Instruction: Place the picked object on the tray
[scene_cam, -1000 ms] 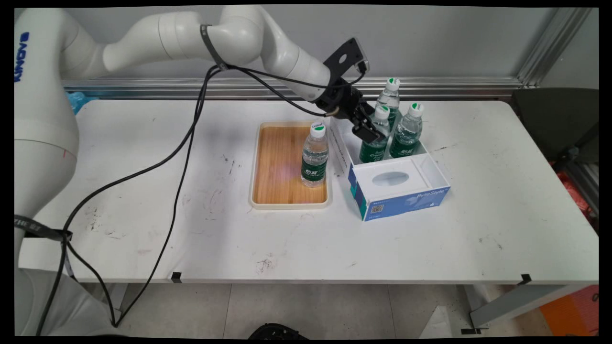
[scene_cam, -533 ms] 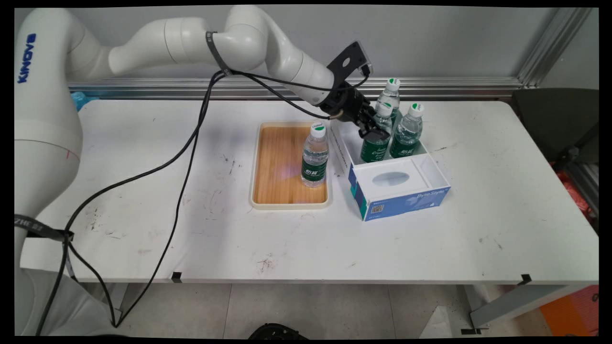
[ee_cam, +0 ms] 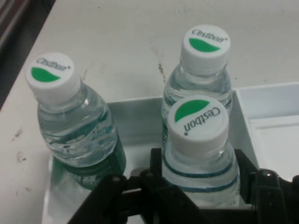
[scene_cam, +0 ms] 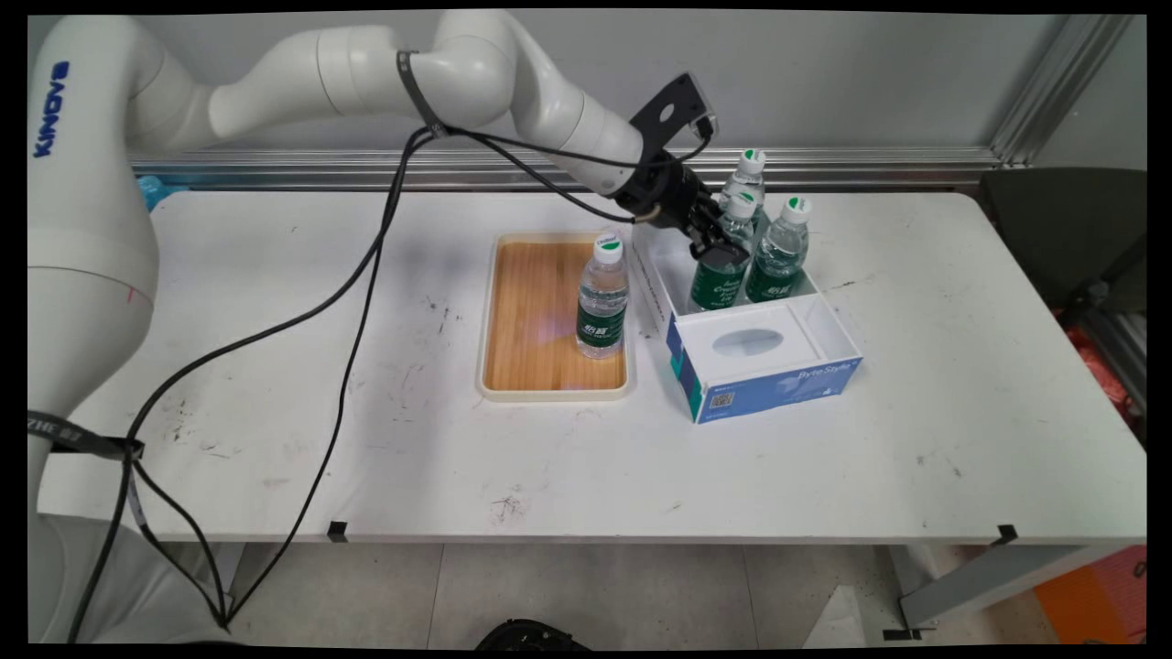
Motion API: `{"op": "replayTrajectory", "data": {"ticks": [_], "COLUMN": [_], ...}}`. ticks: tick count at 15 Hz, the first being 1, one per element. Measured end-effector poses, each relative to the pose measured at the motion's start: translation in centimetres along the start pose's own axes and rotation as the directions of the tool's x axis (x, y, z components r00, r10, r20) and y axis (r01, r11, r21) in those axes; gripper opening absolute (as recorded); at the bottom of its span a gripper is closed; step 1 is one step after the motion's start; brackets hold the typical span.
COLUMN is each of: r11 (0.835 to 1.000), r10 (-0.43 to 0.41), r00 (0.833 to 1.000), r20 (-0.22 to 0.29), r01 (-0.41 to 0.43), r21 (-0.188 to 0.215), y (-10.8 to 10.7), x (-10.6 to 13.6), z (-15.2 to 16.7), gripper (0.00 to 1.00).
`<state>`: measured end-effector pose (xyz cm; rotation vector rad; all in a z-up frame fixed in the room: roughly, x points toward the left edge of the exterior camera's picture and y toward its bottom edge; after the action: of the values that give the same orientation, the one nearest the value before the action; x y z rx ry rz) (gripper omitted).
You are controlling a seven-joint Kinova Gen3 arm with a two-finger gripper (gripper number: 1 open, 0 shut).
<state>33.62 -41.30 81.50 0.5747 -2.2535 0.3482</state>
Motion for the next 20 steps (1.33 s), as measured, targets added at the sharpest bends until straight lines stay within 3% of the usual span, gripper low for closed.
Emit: {"op": "replayTrajectory", "data": {"ticks": [5, 13, 20], "r11": [1.0, 0.996, 0.995], "r10": [0.011, 0.048, 0.024], "r00": [1.0, 0.998, 0.995], "r20": [0.022, 0.048, 0.093], "r01": [-0.011, -0.052, -0.032], "r21": [0.014, 0.078, 0.094], "y": [-0.4, -2.1, -1.9], "x": [1.1, 3.5, 1.5], "z": [-2.0, -7.7, -13.1], "gripper": [0.0, 0.0, 0.0]}}
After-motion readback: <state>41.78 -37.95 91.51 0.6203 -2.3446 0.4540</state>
